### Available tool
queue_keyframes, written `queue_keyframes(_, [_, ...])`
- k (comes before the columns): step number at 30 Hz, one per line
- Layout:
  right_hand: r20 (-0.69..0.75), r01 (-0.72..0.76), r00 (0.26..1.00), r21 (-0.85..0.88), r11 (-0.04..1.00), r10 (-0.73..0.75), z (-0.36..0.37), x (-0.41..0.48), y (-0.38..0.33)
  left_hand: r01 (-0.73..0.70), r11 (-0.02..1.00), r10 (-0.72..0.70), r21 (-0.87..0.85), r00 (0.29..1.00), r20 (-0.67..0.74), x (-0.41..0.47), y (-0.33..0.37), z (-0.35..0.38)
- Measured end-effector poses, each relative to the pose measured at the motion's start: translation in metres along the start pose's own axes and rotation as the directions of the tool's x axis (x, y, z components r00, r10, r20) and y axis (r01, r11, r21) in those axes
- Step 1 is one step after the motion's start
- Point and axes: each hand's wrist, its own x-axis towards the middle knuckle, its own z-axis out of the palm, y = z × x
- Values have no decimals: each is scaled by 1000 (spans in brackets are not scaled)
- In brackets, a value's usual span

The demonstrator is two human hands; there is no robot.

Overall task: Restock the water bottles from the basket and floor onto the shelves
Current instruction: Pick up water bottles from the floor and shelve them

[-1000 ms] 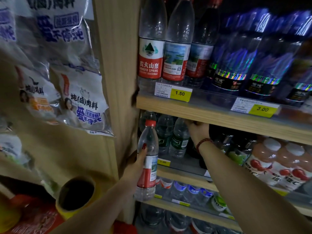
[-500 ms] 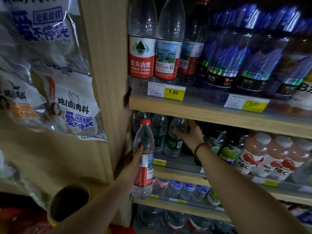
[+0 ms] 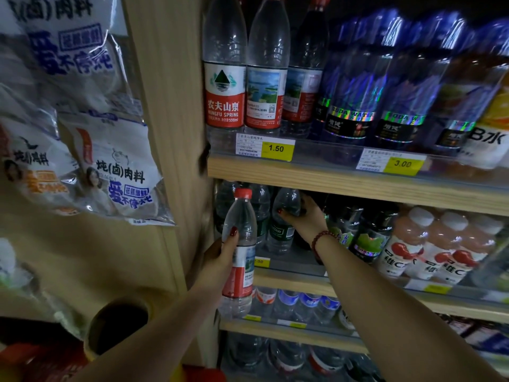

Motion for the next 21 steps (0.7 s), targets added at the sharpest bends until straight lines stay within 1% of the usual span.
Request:
queue_keyframes(3, [-48,-29,998,104,994,34,-2,-19,-5,-20,1000,19,15,1000,21,-7,-1,-2])
queue_keyframes(6, [-58,-53,996,303,951,74,-5,-46,-6,-38,999,39,-30,999,18,-19,4,0])
queue_keyframes(7, [-24,-64,997,346,936,77,-8,-58,-11,-44,997,45,-58,999,10,-24,6,2])
queue_keyframes(9, [113,-86,993,425,901,41,-15,-79,-21,-58,995,59,-84,998,5,-34,10,5])
queue_keyframes(11, [235,-103,972,443,891,-5,-22,-95,-33,-68,994,69,-82,998,7,-44,12,10])
queue_keyframes(14, [306,-93,951,436,895,-50,-33,-107,-55,-95,993,97,-74,995,12,-54,10,14])
queue_keyframes(17, [348,-70,933,432,899,-95,-41,-115,-75,-162,985,164,-65,986,28,-63,12,17])
queue_keyframes(21, [328,-3,931,443,897,-158,-52,-123,-99,-251,965,255,-73,966,51,-76,33,20])
